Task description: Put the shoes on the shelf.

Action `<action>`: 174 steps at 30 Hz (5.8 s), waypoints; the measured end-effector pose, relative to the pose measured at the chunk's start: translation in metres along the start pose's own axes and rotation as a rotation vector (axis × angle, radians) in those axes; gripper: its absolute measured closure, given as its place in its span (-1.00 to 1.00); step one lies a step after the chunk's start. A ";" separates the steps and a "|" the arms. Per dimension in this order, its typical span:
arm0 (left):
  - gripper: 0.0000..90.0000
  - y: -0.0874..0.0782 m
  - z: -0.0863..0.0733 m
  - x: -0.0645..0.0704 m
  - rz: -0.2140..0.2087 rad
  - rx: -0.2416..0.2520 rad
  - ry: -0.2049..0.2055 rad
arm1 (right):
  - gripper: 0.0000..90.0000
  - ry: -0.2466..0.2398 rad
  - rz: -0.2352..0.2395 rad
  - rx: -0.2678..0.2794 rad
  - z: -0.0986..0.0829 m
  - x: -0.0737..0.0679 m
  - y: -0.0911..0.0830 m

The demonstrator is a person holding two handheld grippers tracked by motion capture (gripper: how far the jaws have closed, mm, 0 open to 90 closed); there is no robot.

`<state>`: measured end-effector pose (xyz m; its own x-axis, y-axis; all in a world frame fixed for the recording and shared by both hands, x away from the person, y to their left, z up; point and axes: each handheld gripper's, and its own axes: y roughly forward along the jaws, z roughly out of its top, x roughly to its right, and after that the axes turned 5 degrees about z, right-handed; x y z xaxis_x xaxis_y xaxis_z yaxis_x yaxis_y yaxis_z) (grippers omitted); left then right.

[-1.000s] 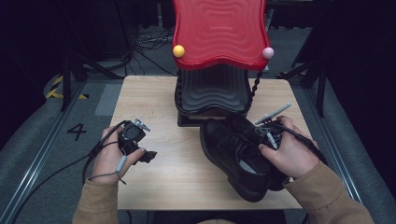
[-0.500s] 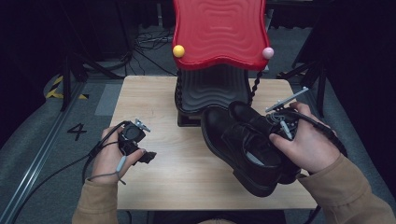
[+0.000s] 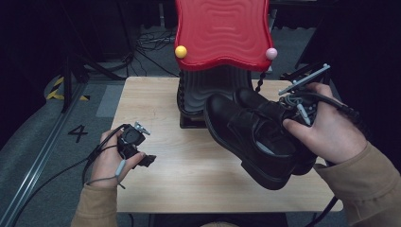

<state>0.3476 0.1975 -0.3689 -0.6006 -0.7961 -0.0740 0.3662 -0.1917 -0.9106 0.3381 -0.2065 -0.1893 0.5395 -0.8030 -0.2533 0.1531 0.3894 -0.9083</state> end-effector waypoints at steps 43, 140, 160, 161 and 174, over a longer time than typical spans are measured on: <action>-0.54 -0.002 -0.004 -0.010 -0.017 0.025 -0.018 | 0.82 0.087 -0.095 0.102 0.134 -0.045 -0.126; -0.54 -0.003 -0.007 -0.019 -0.035 0.060 -0.054 | 0.19 0.037 -0.151 0.503 0.215 -0.002 -0.065; -0.54 -0.009 -0.012 -0.020 -0.018 0.073 -0.073 | 0.07 -0.081 -0.118 0.484 0.127 0.030 -0.108; -0.54 -0.009 -0.012 -0.019 -0.020 0.072 -0.078 | 0.07 -0.082 -0.109 0.483 0.123 0.032 -0.108; -0.54 -0.015 -0.021 -0.018 -0.006 0.076 -0.091 | 0.05 -0.137 -0.071 0.423 0.082 0.053 -0.084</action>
<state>0.3383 0.2269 -0.3624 -0.5371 -0.8430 -0.0286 0.4179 -0.2365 -0.8772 0.4217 -0.2447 -0.0995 0.6156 -0.7784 -0.1228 0.5034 0.5084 -0.6987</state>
